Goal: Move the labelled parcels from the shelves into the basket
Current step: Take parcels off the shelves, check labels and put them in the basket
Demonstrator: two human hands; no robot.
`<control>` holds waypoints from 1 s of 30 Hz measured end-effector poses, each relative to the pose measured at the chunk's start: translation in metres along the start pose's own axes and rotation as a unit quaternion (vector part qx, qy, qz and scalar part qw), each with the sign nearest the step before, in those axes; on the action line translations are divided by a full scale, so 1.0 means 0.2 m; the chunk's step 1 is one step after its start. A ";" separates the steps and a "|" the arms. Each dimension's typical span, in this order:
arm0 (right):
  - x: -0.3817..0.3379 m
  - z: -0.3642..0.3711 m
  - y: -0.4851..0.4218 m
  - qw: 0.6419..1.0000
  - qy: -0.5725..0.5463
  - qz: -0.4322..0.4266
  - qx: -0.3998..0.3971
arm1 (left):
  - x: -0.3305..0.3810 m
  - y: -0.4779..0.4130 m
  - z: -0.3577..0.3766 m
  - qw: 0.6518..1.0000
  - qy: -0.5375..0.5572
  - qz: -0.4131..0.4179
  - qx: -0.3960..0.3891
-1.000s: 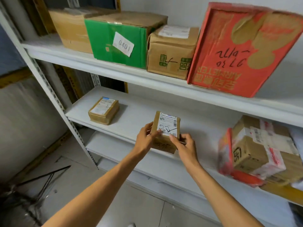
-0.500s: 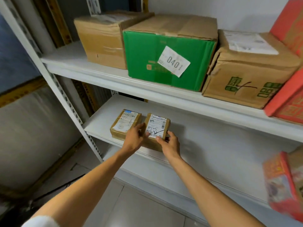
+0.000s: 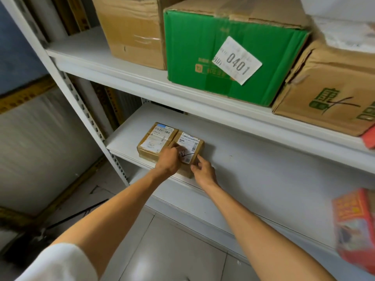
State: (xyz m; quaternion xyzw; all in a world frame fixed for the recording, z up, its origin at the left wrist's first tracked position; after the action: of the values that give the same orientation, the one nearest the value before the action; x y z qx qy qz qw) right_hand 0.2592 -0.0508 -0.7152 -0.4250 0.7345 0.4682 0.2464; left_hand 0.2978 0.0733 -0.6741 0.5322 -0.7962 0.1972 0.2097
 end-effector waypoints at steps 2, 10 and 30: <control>0.03 -0.04 0.02 0.999 0.033 0.003 -0.001 | 0.03 0.00 0.01 1.000 -0.017 0.000 -0.015; 0.10 -0.53 0.21 0.986 0.149 -0.061 0.036 | 0.44 -0.01 0.06 0.986 -0.124 0.087 -0.073; 0.98 -1.72 1.18 0.937 0.335 -0.058 0.074 | 2.10 0.57 0.87 0.955 -0.170 0.207 -0.129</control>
State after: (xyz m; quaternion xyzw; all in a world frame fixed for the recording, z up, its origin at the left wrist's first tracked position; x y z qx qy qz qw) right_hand -0.0310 -0.3899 -0.5997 -0.5796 0.7812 0.2276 0.0436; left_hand 0.0255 -0.3009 -0.6005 0.3497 -0.9315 0.0387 0.0924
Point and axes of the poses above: each hand's wrist, its own y-axis away from the middle knuckle, its own z-axis out of the palm, x = y × z, the point moved 8 cm from there along -y, towards the middle knuckle, and after that the axes turned 15 degrees about z, right-handed, at the moved point
